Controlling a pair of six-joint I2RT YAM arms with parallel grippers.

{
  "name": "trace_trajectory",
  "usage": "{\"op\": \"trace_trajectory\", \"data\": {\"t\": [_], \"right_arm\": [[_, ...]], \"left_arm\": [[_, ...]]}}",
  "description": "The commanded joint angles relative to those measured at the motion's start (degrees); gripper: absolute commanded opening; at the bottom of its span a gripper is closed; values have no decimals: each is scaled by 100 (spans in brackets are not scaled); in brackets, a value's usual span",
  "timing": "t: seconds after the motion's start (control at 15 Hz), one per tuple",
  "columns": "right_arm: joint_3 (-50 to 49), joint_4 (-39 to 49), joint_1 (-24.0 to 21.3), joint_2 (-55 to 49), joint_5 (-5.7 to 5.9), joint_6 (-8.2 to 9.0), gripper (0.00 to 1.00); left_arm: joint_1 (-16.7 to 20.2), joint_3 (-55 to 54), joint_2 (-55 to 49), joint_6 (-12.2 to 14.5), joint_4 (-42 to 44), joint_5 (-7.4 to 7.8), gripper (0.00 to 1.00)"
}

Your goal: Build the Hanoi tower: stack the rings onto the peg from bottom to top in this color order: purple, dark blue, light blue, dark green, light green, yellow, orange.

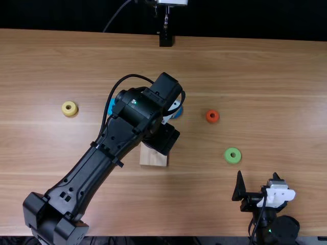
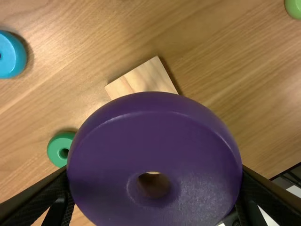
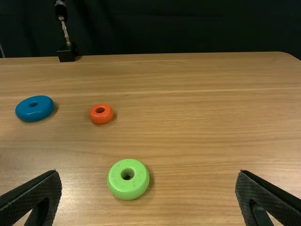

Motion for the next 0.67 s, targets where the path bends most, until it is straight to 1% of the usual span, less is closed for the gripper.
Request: {"op": "trace_trajectory", "data": {"t": [0.0,0.6], "right_arm": [[-444,-210,-77,-73,3,10,100],[-444,-210,-77,-73,3,10,100]], "left_arm": [[-44,195,112,-45,6,8,0],[8,-7,191,-45,17,29,0]]}}
